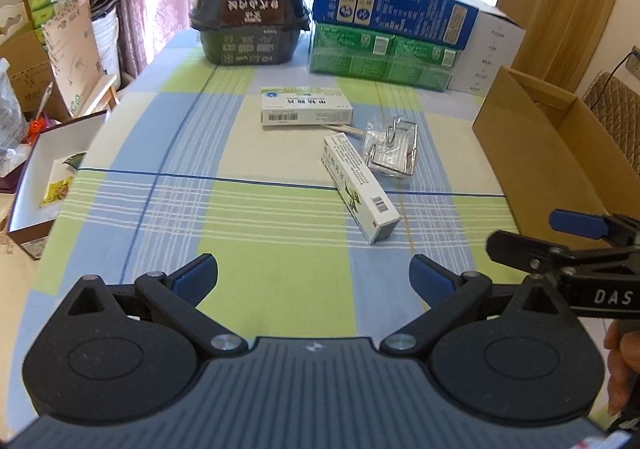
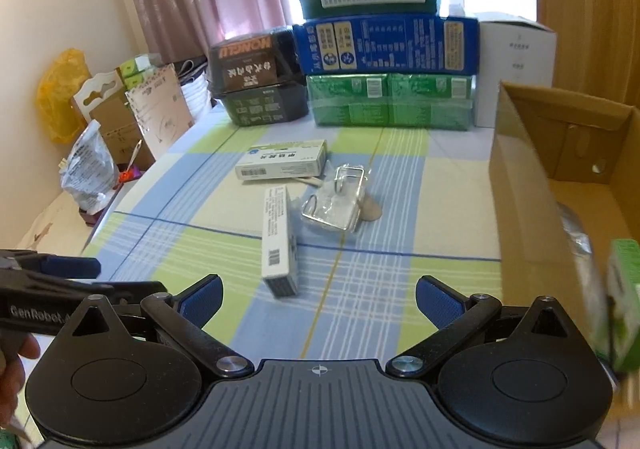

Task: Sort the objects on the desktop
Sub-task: 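Grasp the long white box with the left tool while the right tool grasps the clear hook package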

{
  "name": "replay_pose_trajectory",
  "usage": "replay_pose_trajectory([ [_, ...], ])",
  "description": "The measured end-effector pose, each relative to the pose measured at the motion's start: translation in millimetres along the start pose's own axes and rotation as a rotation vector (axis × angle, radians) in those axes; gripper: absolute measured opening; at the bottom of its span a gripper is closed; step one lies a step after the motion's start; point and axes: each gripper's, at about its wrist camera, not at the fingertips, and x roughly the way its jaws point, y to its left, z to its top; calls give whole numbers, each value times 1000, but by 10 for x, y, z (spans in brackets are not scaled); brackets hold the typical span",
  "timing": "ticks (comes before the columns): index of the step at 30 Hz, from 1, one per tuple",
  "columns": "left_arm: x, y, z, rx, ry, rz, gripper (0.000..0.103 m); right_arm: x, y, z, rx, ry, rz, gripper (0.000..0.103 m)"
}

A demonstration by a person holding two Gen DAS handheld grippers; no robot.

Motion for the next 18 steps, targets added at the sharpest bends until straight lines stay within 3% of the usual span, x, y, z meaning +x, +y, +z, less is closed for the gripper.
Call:
replay_pose_trajectory([
  [6,437,-22,120,18,6,-15,89,342,-166,128,19,-9,-14,92],
  [12,792,2,248,26,13,-42,86,556,-297,316,33,-25,-21,83],
  [16,962,-97,298,62,12,-57,86,641,-374,417,58,-34,-28,82],
  [18,1052,-152,310,75,13,-59,77,670,-396,437,60,-35,-32,82],
])
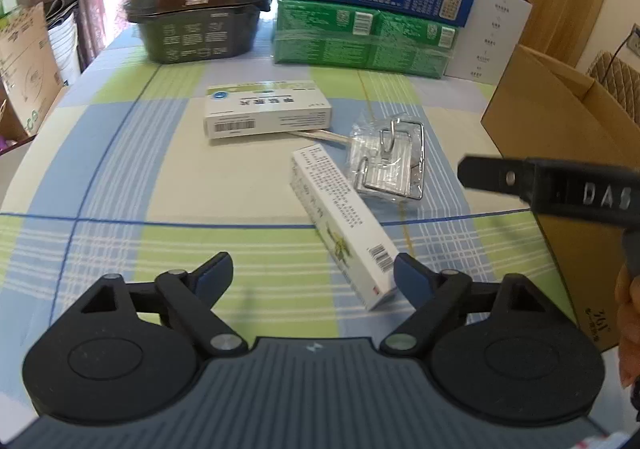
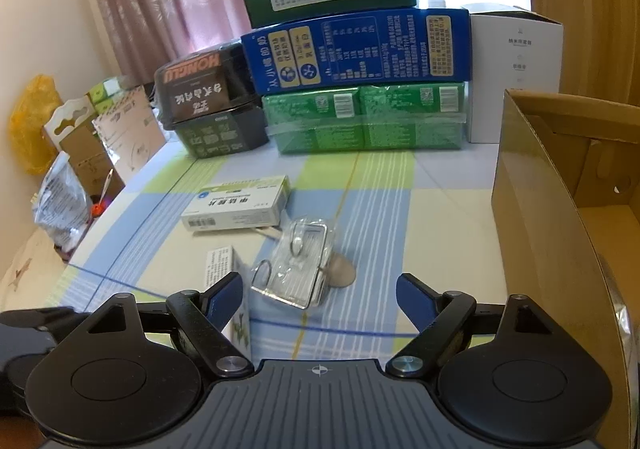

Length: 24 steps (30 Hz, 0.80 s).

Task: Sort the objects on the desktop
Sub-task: 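Grasp the long white box with the left tool while the right tool grasps the clear hook package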

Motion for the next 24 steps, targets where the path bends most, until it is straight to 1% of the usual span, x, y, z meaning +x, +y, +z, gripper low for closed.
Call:
replay_pose_trajectory([
  [3,131,-55,38,2,4,-23,71,53,-17,2,1,6,-3,82],
  [4,166,-75,56,3,2,-32,71,73,-26,-1,-2,9,-5,82],
  [6,229,-122,107,9,-1,-46,62,109,-43,-3,-2,15,-8,82],
  [7,264,-151,128,20,0,-45,59,124,-53,-3,0,17,-9,82],
  [8,302,-178,145,32,3,-40,55,141,-60,-2,0,19,-11,82],
  [10,379,-184,168,38,14,-41,43,175,-63,-2,-1,24,-11,82],
  [11,400,-174,172,37,24,-43,34,198,-54,-4,-4,28,-10,82],
  [12,396,-160,169,42,24,-31,29,220,-40,-9,-8,33,-9,82],
  [13,379,-139,165,53,26,-17,26,246,-23,-11,-12,37,-5,82],
  [14,357,-105,161,65,30,-2,21,278,3,-15,-17,42,1,82],
  [16,290,7,151,71,28,26,21,352,71,-18,-33,51,10,81],
  [19,214,228,140,51,21,66,21,488,182,-32,-68,62,13,77],
  [22,174,414,125,7,17,64,21,665,260,-52,-90,82,2,72],
  [24,162,466,107,-8,16,62,21,778,286,-67,-92,92,-7,68],
])
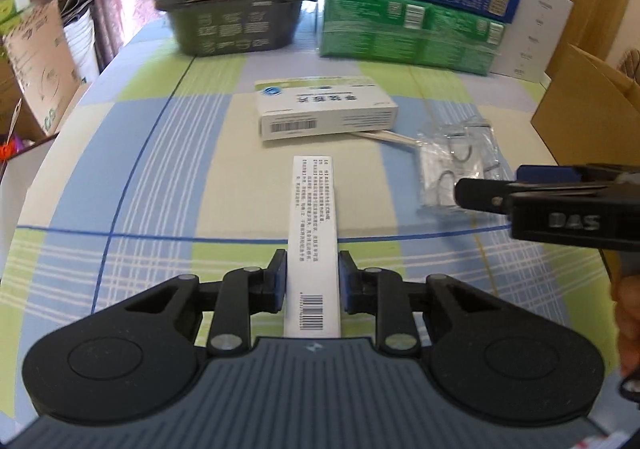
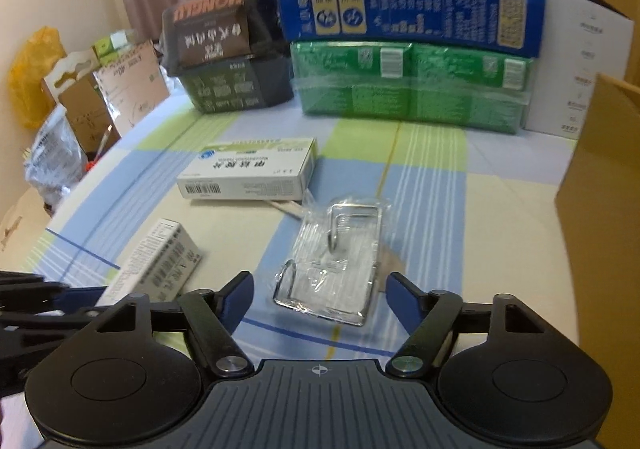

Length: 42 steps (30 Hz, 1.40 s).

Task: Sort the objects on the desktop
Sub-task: 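Grasp the long white box with the left tool while the right tool grasps the clear hook package, then lift the white box and hook package off the table toward the cardboard box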

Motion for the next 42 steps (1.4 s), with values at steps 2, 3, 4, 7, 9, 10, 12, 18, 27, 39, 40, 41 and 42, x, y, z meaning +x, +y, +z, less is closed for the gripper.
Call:
replay_pose_trajectory([
  [2,2,12,-13,2,-3,-3,21,89,2,-2,14,10,-7,64],
  [3,3,8,-24,6,-6,-3,21,126,-2,-3,21,17,-13,60],
  [4,4,7,-28,11,-12,-3,21,147,2,-7,21,20,-22,59],
  [7,36,-24,-39,37,-15,-2,22,109,27,-28,-4,18,-43,53],
  [9,55,-38,-60,53,-13,1,22,47,5,-59,4,32,-42,53],
  [10,58,-44,-70,58,-10,3,22,-4,-8,-87,14,41,-37,53],
  [12,29,-47,-84,55,-9,-1,22,-131,-9,-158,16,55,-34,52],
  [18,-229,-147,-227,84,21,-19,21,-700,65,-514,-22,125,-5,53],
  [27,-720,-342,-817,132,36,-57,22,-1186,225,-1126,-45,168,-2,54],
  [39,-513,-447,-763,183,29,-46,28,-1129,242,-1210,-26,122,-20,67],
  [40,-500,-443,-756,177,30,-48,28,-1124,237,-1213,-21,118,-24,67],
  [41,-486,-439,-755,173,34,-49,28,-1115,229,-1208,-15,113,-29,69],
  [42,-468,-435,-753,171,38,-46,28,-1111,220,-1202,-6,108,-33,70],
])
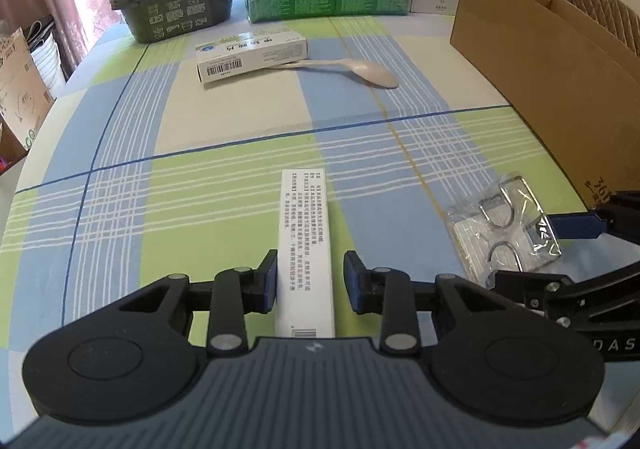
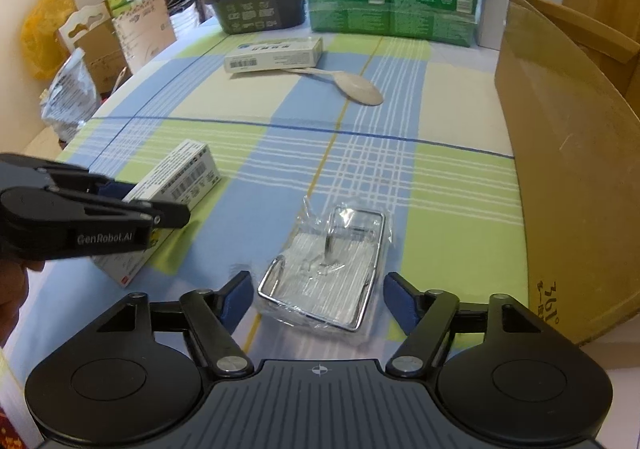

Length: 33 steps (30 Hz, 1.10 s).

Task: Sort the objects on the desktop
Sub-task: 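Lift the white box and hook package off the table toward the cardboard box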

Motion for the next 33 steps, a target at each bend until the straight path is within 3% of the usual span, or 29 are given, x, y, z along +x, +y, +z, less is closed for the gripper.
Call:
replay_pose_trajectory([
  [6,87,5,25,4,13,3,28,30,-22,25,31,-10,5,69],
  [9,112,-6,28,3,20,0,28,24,-23,26,32,-14,5,60],
  [13,108,14,27,-13,24,-8,22,18,-16,24,29,-12,1,59],
  [33,-143,-20,36,-51,-6,-18,21,-182,-48,77,35,-82,8,59],
])
